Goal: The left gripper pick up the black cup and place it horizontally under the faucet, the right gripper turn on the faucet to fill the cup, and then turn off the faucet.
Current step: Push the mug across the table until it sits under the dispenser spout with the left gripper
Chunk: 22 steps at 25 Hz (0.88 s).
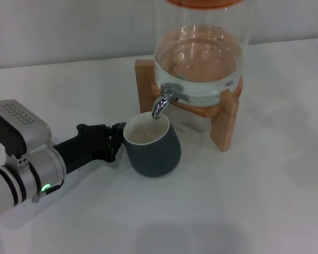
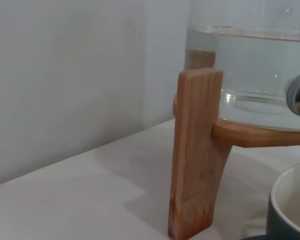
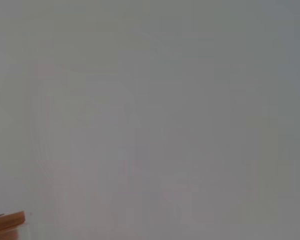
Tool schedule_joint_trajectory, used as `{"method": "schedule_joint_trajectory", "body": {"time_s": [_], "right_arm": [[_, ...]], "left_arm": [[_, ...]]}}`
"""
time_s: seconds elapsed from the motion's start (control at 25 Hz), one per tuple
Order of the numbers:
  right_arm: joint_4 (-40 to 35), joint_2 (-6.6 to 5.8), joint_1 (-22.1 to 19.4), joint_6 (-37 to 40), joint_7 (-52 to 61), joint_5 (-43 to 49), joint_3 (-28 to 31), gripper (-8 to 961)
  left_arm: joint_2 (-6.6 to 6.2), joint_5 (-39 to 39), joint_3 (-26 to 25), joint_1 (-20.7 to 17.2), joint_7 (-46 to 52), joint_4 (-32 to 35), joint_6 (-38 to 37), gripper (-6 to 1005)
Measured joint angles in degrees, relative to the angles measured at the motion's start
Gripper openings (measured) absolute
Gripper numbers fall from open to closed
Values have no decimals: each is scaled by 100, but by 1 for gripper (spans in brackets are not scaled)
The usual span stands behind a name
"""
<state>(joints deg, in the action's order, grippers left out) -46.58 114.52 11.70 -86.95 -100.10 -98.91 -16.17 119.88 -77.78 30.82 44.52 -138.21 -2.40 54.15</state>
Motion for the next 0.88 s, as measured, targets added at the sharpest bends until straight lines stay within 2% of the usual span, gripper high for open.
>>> {"method": "schedule_joint_trajectory", "body": {"time_s": [0.44,0.64,0.88], "right_arm": [[0,0,-22,1,0,-6,9,757],[0,-4,-15,2,0,-6,9,757],[0,-8,-12,8,0,-11,9,757]], "left_arm": [[0,-59,-29,-17,-5,52,157,107],[-1,-67,-32,-25,-5,56,161,196],[-8,-71,-32,-56,-5,85,169,207]]}}
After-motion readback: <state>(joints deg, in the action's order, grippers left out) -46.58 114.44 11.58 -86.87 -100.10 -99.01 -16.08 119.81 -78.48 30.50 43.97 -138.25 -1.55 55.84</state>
